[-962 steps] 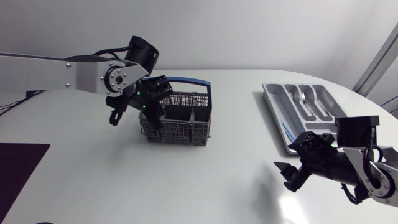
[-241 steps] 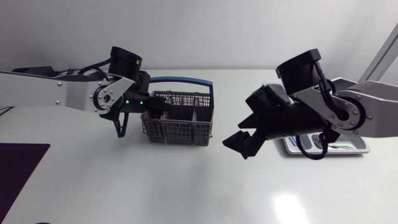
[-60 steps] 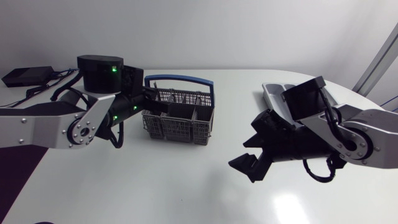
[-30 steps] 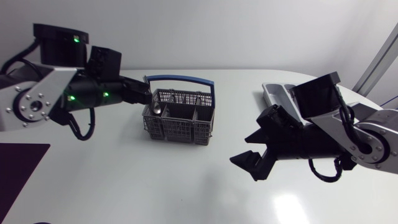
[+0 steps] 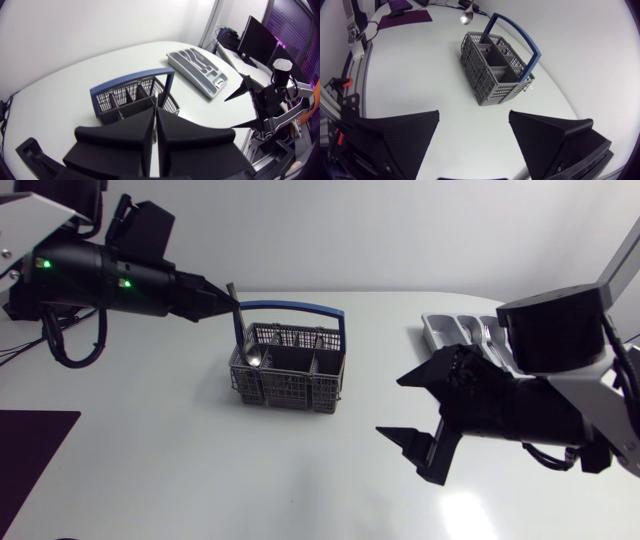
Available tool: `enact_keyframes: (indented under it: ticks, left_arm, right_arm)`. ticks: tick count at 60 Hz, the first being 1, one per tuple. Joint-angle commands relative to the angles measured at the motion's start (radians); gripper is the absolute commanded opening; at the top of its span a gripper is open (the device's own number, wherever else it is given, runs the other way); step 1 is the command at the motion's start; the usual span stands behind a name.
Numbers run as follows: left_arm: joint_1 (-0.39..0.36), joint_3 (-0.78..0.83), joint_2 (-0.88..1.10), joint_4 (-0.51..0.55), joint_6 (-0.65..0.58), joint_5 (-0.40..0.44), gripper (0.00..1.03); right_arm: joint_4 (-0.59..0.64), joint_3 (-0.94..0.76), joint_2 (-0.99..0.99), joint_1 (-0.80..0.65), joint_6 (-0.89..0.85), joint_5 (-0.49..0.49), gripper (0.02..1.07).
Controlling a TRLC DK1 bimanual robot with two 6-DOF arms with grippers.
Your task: Unload the cutlery basket into the drawer organizer.
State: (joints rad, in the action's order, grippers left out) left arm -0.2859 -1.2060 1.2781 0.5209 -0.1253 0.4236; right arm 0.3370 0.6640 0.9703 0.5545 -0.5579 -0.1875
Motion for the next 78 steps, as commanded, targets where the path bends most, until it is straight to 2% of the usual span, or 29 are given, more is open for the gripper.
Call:
enact_keyframes:
  ticks: [1, 13, 22, 28, 42, 53, 73, 78]
  left_arm:
    - [-0.019, -0.015, 0.040, 0.050, -0.063, 0.029, 0.03]
    - [-0.076, -0.023, 0.072, 0.160, -0.139, 0.030, 0.03]
    - [-0.121, -0.056, 0.124, 0.278, -0.197, 0.032, 0.03]
    - [-0.144, -0.073, 0.165, 0.340, -0.221, 0.035, 0.03]
    - [-0.193, -0.129, 0.231, 0.421, -0.235, 0.041, 0.03]
    - [-0.206, -0.182, 0.299, 0.488, -0.269, 0.055, 0.03]
    - [-0.208, -0.234, 0.385, 0.570, -0.326, 0.084, 0.03]
    - [-0.208, -0.251, 0.408, 0.594, -0.344, 0.089, 0.03]
  right_arm:
    - [0.010, -0.047, -0.041, 0.070, -0.096, 0.072, 1.02]
    - [-0.049, -0.122, -0.090, 0.254, -0.258, 0.272, 1.02]
    - [-0.119, -0.142, -0.088, 0.317, -0.347, 0.338, 1.02]
    - [-0.213, -0.165, -0.065, 0.371, -0.436, 0.416, 1.02]
    - [-0.352, -0.187, 0.054, 0.476, -0.616, 0.499, 1.02]
    - [-0.607, -0.236, 0.186, 0.550, -0.797, 0.609, 1.02]
    - [-0.863, -0.250, 0.367, 0.604, -1.017, 0.674, 1.02]
    - [-0.938, -0.248, 0.420, 0.625, -1.071, 0.686, 0.99]
